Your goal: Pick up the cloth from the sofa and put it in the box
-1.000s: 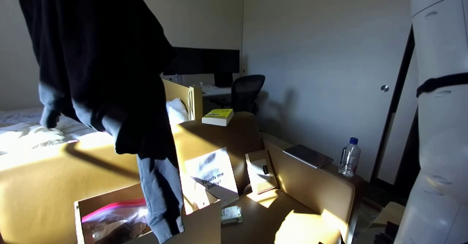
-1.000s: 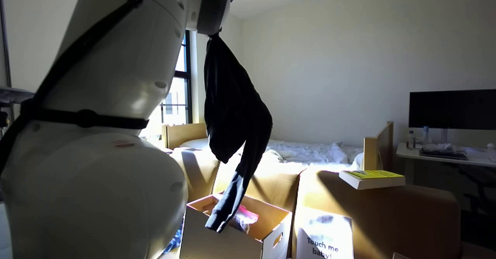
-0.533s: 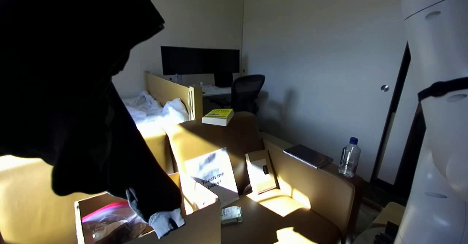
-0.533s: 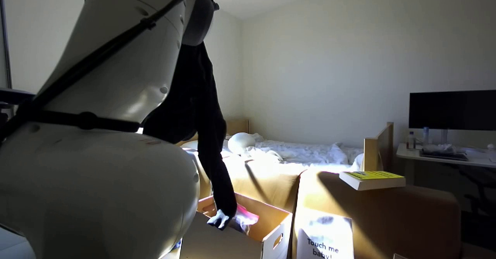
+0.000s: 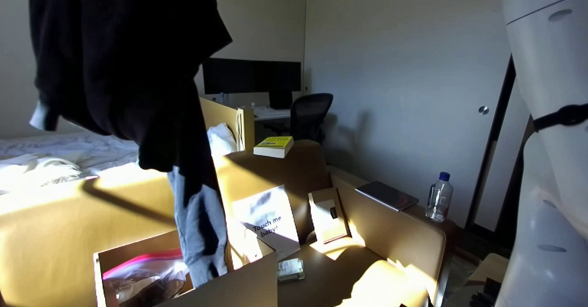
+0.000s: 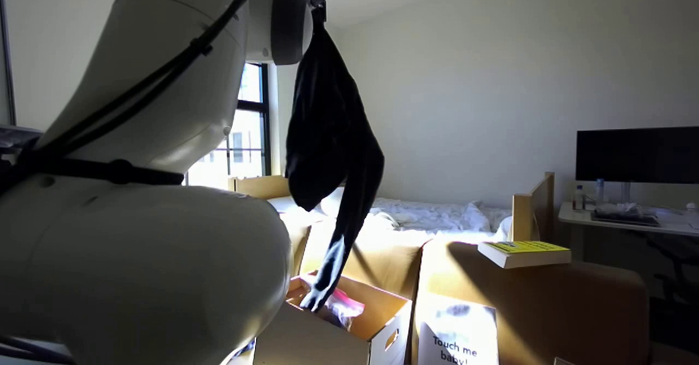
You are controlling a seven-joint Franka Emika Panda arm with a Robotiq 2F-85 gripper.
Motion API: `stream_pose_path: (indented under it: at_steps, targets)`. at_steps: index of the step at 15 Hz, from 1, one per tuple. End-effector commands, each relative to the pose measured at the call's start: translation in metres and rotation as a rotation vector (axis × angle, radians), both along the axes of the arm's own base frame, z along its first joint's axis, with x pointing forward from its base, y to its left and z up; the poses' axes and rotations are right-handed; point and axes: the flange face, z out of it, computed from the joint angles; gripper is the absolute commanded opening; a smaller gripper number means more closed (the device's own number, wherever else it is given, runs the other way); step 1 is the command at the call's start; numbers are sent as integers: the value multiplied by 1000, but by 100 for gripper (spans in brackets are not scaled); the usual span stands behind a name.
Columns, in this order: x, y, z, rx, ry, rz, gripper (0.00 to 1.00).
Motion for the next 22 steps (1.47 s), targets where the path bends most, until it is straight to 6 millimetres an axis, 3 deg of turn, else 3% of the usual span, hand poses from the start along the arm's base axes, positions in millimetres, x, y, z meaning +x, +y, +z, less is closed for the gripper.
stream_pose_path:
  at_steps: [1, 4, 6, 7, 12, 13, 17, 22]
  targets:
    - [31, -22, -8, 15, -46, -177, 2]
    - [59, -38, -32, 5, -20, -304, 2]
    - [67, -37, -44, -36, 8, -278, 2]
    - [73, -38, -51, -44, 17, -294, 9]
    - [78, -31, -59, -45, 30, -296, 9]
    - [75, -30, -59, -44, 26, -291, 2]
    - [97, 11, -125, -71, 246, -87, 2]
    - [105, 78, -220, -117, 480, 95, 2]
